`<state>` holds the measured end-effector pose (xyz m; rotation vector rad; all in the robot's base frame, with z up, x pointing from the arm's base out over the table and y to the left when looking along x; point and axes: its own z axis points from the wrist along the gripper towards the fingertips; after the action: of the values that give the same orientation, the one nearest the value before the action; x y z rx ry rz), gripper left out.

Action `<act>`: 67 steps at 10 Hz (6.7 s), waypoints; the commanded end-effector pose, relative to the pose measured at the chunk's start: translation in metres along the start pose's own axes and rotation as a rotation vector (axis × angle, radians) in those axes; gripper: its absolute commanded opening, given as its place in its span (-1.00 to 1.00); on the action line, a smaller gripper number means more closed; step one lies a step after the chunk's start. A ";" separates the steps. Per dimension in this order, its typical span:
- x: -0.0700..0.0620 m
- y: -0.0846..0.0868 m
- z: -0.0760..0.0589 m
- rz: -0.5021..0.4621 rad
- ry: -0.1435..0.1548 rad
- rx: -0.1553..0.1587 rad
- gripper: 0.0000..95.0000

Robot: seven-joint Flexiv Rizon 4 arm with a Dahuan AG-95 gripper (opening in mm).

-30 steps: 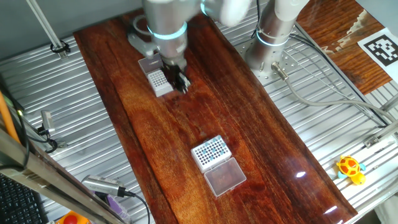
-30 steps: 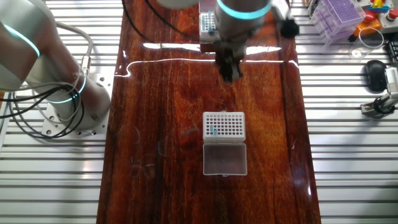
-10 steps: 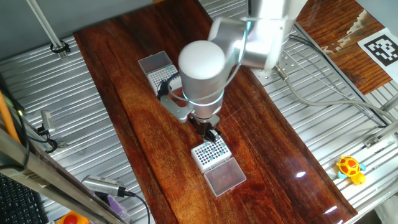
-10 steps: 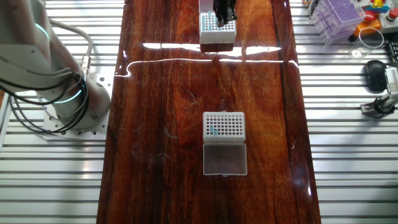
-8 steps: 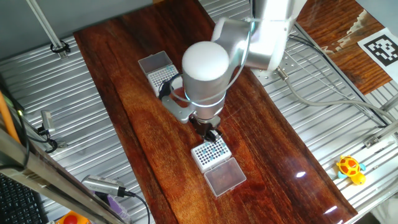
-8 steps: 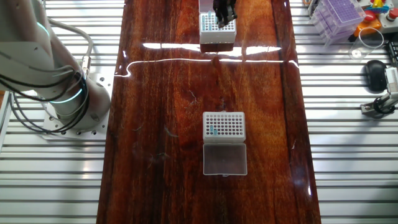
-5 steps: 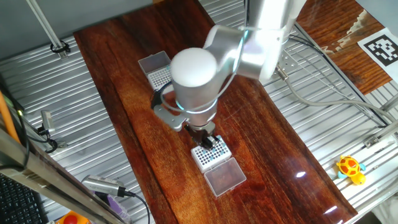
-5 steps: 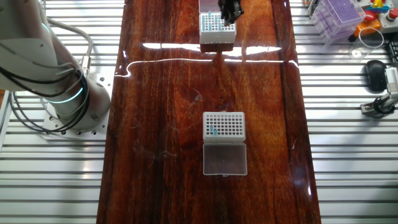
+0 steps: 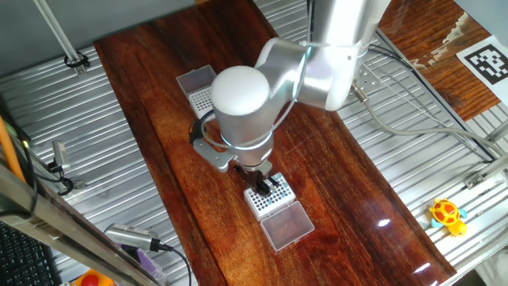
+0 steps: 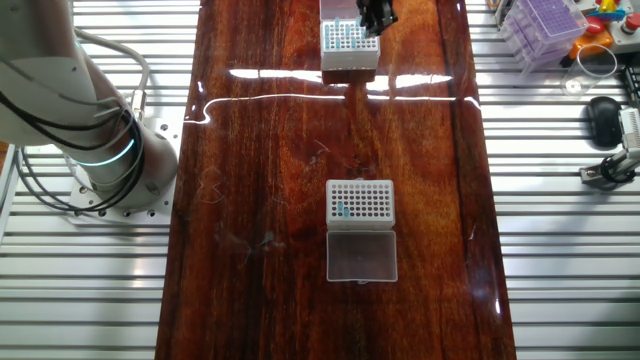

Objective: Transfer all medium pipette tips from one holder to another

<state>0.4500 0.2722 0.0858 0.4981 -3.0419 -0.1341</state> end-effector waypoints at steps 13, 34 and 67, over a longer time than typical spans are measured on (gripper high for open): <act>0.006 0.000 -0.019 -0.014 0.015 0.005 -1.00; 0.069 -0.090 -0.063 -0.056 0.021 0.031 -1.00; 0.161 -0.317 -0.073 -0.208 0.002 0.056 -1.00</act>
<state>0.4025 -0.0846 0.1341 0.8197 -2.9903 -0.0548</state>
